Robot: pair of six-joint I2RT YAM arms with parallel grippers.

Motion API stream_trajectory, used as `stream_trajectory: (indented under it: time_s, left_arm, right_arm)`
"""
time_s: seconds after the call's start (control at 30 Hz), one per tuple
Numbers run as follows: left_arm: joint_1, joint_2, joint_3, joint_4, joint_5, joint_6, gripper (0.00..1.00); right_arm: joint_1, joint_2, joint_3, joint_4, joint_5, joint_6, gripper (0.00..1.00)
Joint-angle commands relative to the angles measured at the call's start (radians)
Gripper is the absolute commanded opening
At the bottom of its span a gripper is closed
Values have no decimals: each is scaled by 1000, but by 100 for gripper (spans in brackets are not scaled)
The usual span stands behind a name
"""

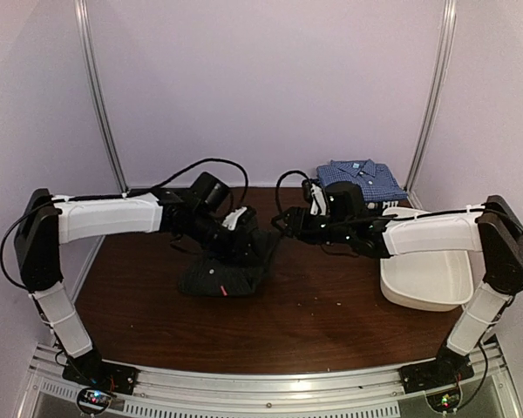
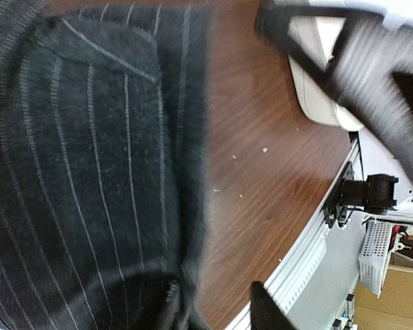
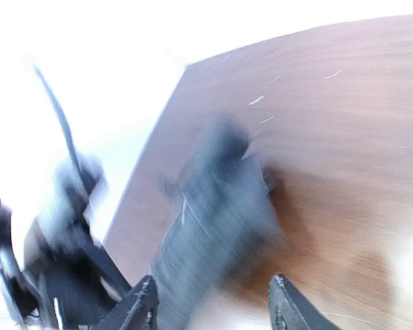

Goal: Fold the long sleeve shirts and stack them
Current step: Turn over the square folded shirt at the center of the board, then rotate the square-folded shirt at the center of the board.

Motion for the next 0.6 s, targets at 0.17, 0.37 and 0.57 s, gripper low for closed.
stream_trajectory:
  time_s: [0.17, 0.37, 0.57]
  left_arm:
    - [-106, 117, 108, 138, -102, -125, 60]
    - [28, 19, 18, 52, -220, -88, 60]
    - [220, -16, -61, 23, -222, 30, 60]
  right_arm:
    - [-20, -103, -163, -162, 153, -46, 73]
    - [-2, -78, -184, -172, 159, -46, 76]
    - [40, 2, -153, -165, 144, -33, 71]
